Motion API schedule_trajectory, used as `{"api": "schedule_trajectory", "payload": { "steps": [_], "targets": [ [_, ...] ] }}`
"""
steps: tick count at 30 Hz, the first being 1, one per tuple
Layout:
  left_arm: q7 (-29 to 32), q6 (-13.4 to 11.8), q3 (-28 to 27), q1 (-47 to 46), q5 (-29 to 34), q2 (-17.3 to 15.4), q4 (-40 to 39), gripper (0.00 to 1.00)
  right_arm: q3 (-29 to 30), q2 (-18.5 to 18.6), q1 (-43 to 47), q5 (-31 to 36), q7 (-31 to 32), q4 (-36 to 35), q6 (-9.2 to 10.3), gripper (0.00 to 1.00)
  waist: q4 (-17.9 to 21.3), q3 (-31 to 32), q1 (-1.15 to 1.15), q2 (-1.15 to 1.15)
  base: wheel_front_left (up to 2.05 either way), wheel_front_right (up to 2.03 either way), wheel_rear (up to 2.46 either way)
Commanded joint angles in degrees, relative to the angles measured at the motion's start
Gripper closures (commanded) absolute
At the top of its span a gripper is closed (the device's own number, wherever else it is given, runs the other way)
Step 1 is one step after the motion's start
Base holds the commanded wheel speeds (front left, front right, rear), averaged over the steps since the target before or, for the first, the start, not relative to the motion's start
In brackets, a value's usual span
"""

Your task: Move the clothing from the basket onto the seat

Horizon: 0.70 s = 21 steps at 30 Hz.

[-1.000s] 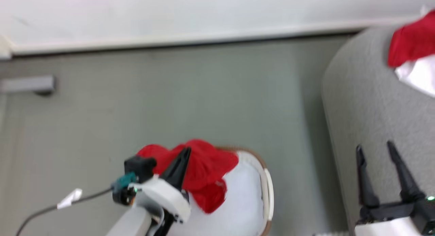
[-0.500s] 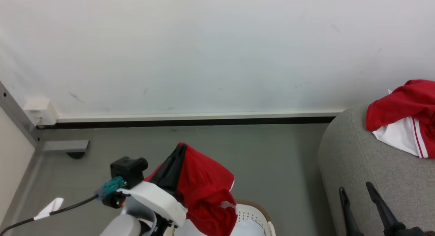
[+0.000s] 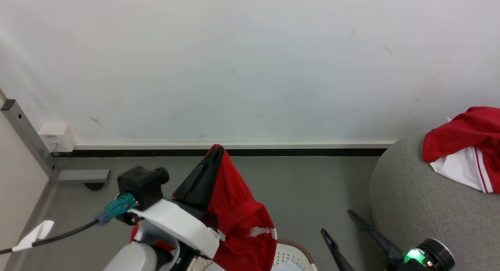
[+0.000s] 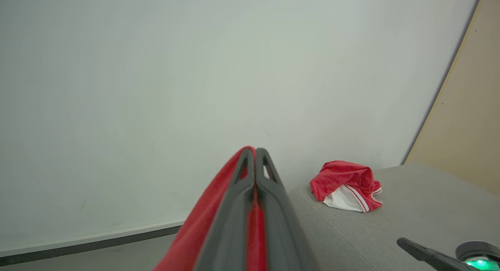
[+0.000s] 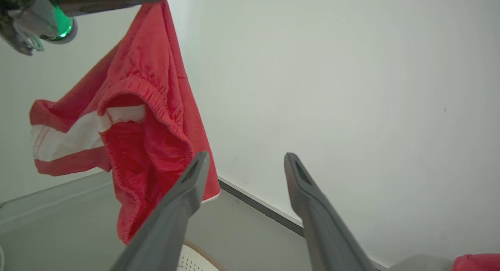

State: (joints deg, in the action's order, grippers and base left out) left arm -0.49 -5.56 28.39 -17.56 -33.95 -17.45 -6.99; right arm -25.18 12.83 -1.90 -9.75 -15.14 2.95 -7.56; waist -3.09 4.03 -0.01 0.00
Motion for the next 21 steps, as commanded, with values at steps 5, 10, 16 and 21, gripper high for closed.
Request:
{"api": "schedule_trajectory", "payload": {
  "steps": [5,10,16,21],
  "targets": [
    [1.33,-0.25,0.59,-0.16,-0.36,-0.28,-2.63,1.00,-8.07,2.97,-7.30,-1.66,0.01,2.80,0.15,0.00,-0.45,0.16,0.01,0.00,0.00,0.00,0.00],
    [1.96,-0.24,1.60,-0.46,-0.35,0.25,-4.08,1.00,-16.39,2.27,-14.49,-3.26,0.02,8.17,0.15,0.00,-0.88,0.28,0.01,0.00,0.00,0.00,0.00],
    [2.87,0.28,3.61,-1.07,-0.54,1.44,-5.54,1.00,-21.58,-1.66,-23.18,-0.97,0.02,18.64,0.15,0.00,-1.45,0.17,0.01,0.00,0.00,0.00,0.00],
    [3.70,0.75,5.48,-1.54,-0.73,2.63,-5.78,1.00,-20.97,-7.50,-26.69,-4.06,0.01,27.11,0.15,0.56,-2.17,-0.08,0.01,0.00,0.00,0.00,0.00]
  ]
}}
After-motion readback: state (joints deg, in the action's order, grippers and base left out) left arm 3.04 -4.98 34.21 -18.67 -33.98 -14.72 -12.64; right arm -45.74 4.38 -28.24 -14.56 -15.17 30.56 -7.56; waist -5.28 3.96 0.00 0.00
